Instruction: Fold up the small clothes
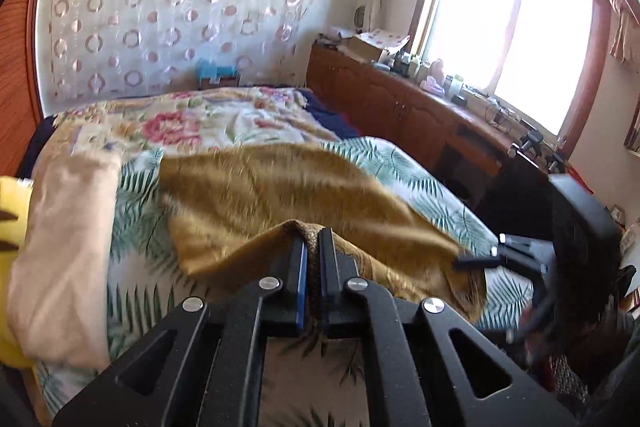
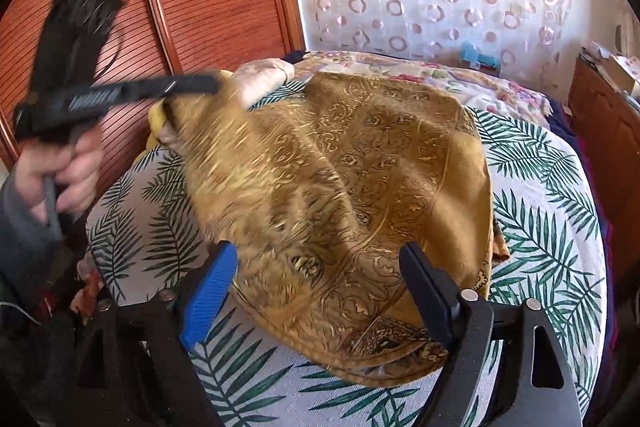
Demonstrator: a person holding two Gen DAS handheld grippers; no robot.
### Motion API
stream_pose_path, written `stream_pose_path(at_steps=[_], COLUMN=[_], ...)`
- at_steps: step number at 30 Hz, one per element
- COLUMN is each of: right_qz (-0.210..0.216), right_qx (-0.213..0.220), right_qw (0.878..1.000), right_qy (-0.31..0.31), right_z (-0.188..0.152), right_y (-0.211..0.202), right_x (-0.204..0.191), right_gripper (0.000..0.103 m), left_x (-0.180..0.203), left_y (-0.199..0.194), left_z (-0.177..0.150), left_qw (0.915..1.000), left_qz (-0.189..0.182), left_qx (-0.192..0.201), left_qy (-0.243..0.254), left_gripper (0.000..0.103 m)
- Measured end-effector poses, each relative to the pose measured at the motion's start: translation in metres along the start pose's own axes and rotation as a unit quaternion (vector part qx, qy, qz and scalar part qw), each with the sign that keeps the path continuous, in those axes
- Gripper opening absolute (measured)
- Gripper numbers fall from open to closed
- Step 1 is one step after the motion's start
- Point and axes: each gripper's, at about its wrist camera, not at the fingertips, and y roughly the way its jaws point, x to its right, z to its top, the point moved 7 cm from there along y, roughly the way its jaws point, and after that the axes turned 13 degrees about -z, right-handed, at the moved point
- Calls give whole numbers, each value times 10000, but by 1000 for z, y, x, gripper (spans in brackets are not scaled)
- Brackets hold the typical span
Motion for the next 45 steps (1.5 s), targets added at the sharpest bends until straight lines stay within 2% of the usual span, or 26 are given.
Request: stream_pose_path(at_steps=[10,14,15,16,17,18,19,22,26,31,32,34,35,36,37,38,39,41,43,45], right_qz=[-104,-327,-348,-425,-531,-558,-501,-616,-678,-517,-514,-480,-471,-477,-444,-425,-467,-601,-670,-860], right_qx=[-358,-412,-440,-473,-464,-417,-366,-87,219,211,156,-12,-83,-146,-179,-199,-204,-130,84,250], right_qw=[9993,9984,9981,9976,9971,9973,9979,9977,9961,9977,9978,9982,9984,9985,9988,9989,9987,9980,9971,9946], right_qy=[-85,-225,-238,-262,-282,-249,-186,-280,-513,-377,-389,-350,-290,-210,-132,-61,2,143,343,522], right_z=[-7,-2,0,4,9,16,25,58,111,162,165,170,172,174,176,180,183,195,207,213], right_y=[28,43,47,51,54,55,55,57,71,125,136,163,174,186,196,201,207,214,212,206], right_x=[9,16,20,24,30,35,39,48,51,62,63,66,67,70,72,75,80,91,98,107], right_gripper=[85,84,67,34,22,14,10,9,9,8,9,9,9,9,10,13,20,37,60,66], left_x=[-16,-22,-24,-27,-30,-32,-36,-52,-84,-121,-127,-135,-136,-138,-139,-140,-141,-145,-149,-156], left_y=[19,17,17,16,15,13,11,8,14,31,35,39,38,37,36,36,36,41,52,64], left_z=[28,36,37,39,41,43,45,54,63,66,66,66,66,66,66,66,64,62,55,46], left_qw=[9997,9993,9992,9991,9990,9988,9985,9972,9946,9920,9918,9917,9913,9909,9907,9906,9905,9904,9905,9895], left_qz=[46,35,35,35,82,157,229,461,796,1055,1091,1098,1138,1190,1220,1226,1234,1265,1270,1312], left_qx=[183,296,316,336,369,411,452,554,560,424,356,320,344,368,368,374,385,331,180,-23], left_qy=[-154,-214,-228,-236,-222,-205,-201,-215,-354,-544,-560,-581,-564,-515,-487,-477,-473,-456,-487,-610], left_gripper=[6,6,6,6,5,6,6,6,6,6,10,26,43,55,58,65,68,68,68,68])
